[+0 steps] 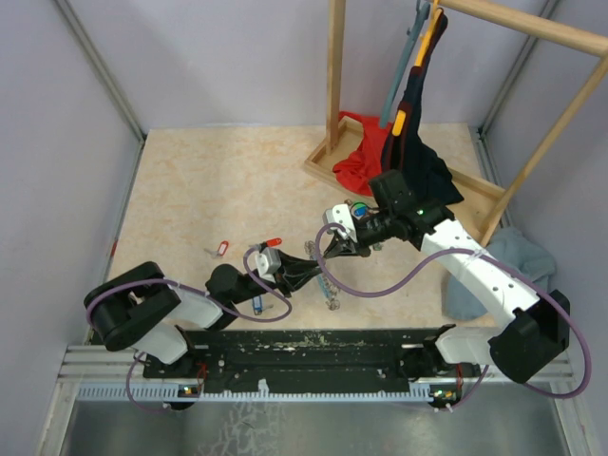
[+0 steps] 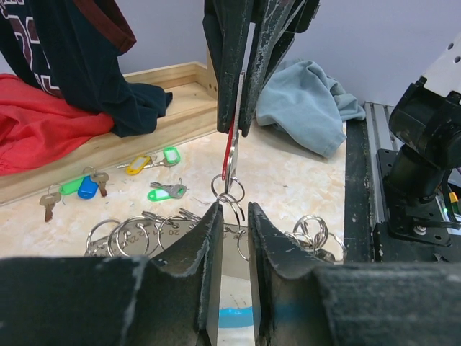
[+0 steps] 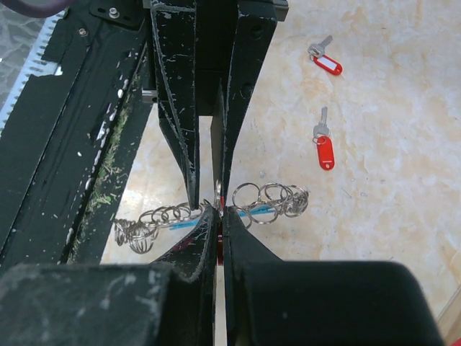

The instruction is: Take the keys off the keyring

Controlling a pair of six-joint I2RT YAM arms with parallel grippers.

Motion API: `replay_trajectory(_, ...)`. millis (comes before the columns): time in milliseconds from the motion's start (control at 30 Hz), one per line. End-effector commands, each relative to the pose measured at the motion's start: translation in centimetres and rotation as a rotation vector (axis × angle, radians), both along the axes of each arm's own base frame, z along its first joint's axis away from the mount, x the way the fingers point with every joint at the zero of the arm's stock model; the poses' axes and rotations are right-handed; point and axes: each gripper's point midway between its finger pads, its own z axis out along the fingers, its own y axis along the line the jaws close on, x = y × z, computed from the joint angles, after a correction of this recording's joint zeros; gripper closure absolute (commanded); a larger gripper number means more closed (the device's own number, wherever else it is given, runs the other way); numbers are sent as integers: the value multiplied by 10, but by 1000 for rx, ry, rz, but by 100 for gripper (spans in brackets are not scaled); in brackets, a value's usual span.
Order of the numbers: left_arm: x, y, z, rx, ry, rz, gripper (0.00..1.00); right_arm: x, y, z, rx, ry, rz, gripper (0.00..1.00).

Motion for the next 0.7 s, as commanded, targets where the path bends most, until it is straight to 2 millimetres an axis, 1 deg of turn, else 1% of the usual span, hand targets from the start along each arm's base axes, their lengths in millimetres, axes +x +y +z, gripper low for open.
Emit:
replay_trajectory(0, -5, 4, 58, -183, -150, 6, 75, 0, 6, 19, 69, -27, 37, 100)
replay_trajectory(367, 0, 1, 50, -142, -140, 26, 79, -1, 6, 22, 72, -28, 39, 100)
replay_trajectory(667, 4, 4, 44, -113, -137, 53, 80, 0, 5, 22, 68, -36, 32, 100)
